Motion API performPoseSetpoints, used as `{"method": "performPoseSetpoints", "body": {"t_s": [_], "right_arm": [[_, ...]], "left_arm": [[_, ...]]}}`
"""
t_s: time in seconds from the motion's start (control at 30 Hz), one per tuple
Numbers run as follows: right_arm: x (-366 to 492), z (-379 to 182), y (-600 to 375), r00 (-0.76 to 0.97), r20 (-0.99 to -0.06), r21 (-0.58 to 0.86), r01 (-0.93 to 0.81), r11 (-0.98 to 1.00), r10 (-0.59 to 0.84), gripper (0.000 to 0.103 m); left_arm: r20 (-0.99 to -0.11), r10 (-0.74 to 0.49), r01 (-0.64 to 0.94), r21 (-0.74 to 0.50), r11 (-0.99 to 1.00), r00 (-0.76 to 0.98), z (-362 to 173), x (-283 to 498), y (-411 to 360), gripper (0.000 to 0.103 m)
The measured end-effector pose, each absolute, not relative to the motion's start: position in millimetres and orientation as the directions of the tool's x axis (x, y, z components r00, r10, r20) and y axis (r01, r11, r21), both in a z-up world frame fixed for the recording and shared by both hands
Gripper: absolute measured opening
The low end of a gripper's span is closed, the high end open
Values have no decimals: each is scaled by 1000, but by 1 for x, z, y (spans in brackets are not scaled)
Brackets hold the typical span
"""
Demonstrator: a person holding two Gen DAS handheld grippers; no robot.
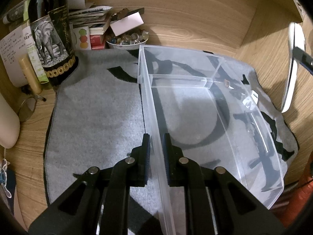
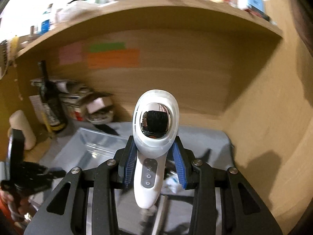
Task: Organize rigid objects
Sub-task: 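Lift the white device with the right gripper and lower it into the box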
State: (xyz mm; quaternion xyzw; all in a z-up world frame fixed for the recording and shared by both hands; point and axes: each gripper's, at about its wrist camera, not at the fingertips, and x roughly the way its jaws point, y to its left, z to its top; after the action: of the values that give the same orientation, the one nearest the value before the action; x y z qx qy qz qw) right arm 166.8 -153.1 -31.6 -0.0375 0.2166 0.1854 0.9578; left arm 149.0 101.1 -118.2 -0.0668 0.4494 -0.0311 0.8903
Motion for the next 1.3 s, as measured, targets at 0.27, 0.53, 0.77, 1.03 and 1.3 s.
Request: {"method": "performPoseSetpoints", "body": {"t_s": [0.27, 0.53, 0.77, 1.03, 1.3], "right_arm": [[174, -41, -105, 763, -466, 7, -503, 864, 448, 34], [192, -68, -67, 637, -613, 7, -587, 810, 467, 34], [202, -91, -42, 546, -717, -26, -642, 766, 433, 34], [205, -114, -17, 459, -804, -67, -702, 709, 378, 34], [195, -120, -12, 445, -816, -87, -725, 683, 369, 34]], "left_arm": [[-794, -115, 5, -140, 990, 597, -118, 149, 100, 13], [-788, -111, 5, -135, 991, 606, -118, 146, 98, 13], [-784, -110, 2, -138, 990, 611, -118, 147, 98, 13], [-780, -105, -1, -134, 991, 617, -118, 146, 98, 13], [-782, -102, -2, -131, 991, 615, -118, 146, 97, 13]]}}
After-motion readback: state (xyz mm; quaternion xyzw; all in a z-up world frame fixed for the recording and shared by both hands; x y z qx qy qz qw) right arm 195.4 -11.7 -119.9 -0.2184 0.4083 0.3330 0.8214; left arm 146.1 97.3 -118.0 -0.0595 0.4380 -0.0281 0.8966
